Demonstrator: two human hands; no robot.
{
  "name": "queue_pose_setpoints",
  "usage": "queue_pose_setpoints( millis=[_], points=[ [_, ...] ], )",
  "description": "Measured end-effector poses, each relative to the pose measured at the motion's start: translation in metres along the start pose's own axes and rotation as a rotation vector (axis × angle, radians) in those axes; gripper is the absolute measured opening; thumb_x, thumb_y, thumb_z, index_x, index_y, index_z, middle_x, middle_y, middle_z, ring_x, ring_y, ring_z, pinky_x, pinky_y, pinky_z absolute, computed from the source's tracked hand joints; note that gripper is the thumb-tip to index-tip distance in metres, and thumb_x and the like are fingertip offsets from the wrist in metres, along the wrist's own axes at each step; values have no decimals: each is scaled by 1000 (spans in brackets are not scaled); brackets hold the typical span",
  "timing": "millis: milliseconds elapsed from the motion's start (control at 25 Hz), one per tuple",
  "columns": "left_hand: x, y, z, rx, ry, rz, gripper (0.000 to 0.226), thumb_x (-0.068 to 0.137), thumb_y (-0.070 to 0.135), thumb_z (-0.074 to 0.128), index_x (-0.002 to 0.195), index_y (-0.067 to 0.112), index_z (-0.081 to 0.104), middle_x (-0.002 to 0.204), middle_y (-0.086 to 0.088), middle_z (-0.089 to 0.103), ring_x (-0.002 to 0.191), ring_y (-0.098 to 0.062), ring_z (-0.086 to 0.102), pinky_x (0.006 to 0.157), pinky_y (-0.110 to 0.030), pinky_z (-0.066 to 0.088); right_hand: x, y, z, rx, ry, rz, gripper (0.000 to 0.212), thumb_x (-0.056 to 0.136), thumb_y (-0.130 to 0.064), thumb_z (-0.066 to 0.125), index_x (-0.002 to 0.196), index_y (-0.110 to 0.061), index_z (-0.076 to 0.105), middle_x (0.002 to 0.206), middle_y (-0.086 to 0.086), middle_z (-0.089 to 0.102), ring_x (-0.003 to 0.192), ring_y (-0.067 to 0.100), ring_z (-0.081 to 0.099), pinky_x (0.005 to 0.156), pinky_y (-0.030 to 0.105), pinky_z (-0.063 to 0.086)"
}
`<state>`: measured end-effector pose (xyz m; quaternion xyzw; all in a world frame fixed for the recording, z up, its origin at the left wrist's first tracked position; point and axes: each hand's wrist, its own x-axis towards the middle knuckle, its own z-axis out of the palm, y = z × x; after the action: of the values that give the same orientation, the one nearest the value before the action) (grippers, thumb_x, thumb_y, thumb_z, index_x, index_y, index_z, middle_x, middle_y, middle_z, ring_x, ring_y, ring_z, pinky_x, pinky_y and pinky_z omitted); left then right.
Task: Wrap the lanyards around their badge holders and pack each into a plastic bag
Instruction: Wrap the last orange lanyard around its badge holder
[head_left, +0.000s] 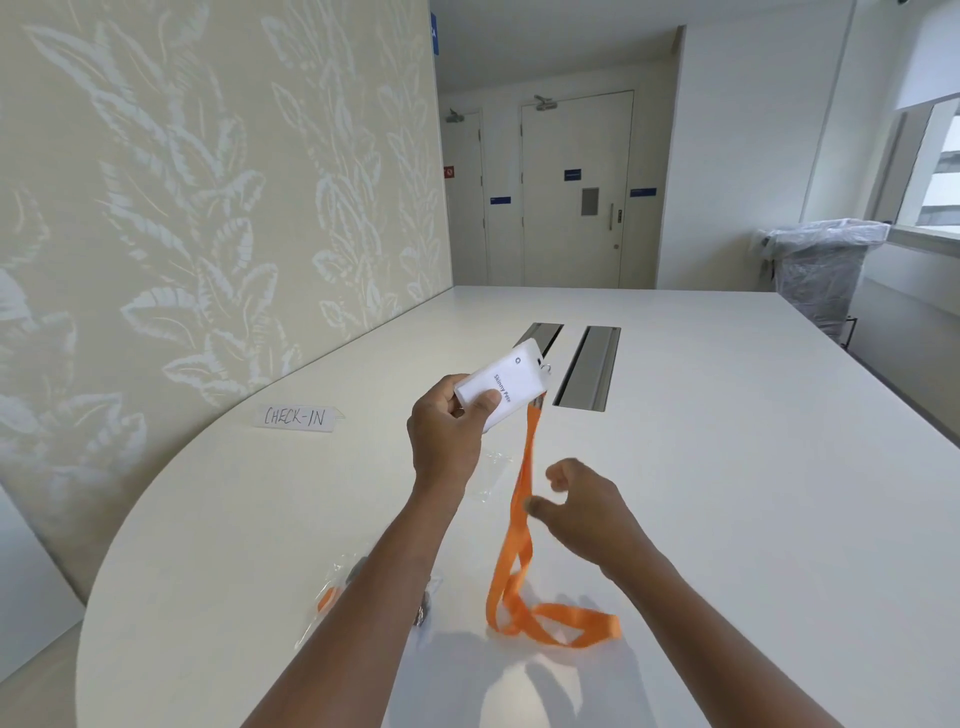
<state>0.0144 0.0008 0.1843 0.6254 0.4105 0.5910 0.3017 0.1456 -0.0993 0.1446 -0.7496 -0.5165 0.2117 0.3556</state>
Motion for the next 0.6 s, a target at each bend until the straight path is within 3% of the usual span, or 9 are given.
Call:
queue_pose_setpoints(
  millis=[160,320,440,520,600],
  points=[
    [-1,16,1,-118,-62,-1,15,86,21,76,101,19,72,90,3,77,81,-16,70,65,-32,57,21,-6,0,253,233,-108,53,88,-35,74,134,-19,52,133,-5,60,122,16,55,94,26,41],
    [-3,27,2,-177,-112,11,20,88,21,76,108,17,72,99,1,77,88,-15,71,65,-26,58,36,-22,6,386,355,-185,33,95,-30,67,124,-22,54,121,-7,64,115,9,53,94,29,43],
    [-3,30,1,-261,-156,-15,21,88,19,77,108,17,72,101,-2,78,91,-19,73,70,-36,62,41,-28,11,397,448,-214,4,101,-25,55,103,-24,54,96,-10,65,94,12,60,77,28,44],
    [-4,30,0,-305,-181,-36,19,86,19,78,104,16,72,98,-5,78,88,-22,72,72,-41,60,40,-32,17,433,444,-240,14,104,-18,44,98,-21,56,83,-14,67,79,5,63,66,23,44],
    [-4,28,2,-315,-209,-72,22,80,22,79,100,15,73,93,-8,78,80,-23,70,68,-39,58,35,-40,26,479,322,-271,25,102,-9,37,92,-18,58,72,-8,68,67,4,64,60,21,48]
  ],
)
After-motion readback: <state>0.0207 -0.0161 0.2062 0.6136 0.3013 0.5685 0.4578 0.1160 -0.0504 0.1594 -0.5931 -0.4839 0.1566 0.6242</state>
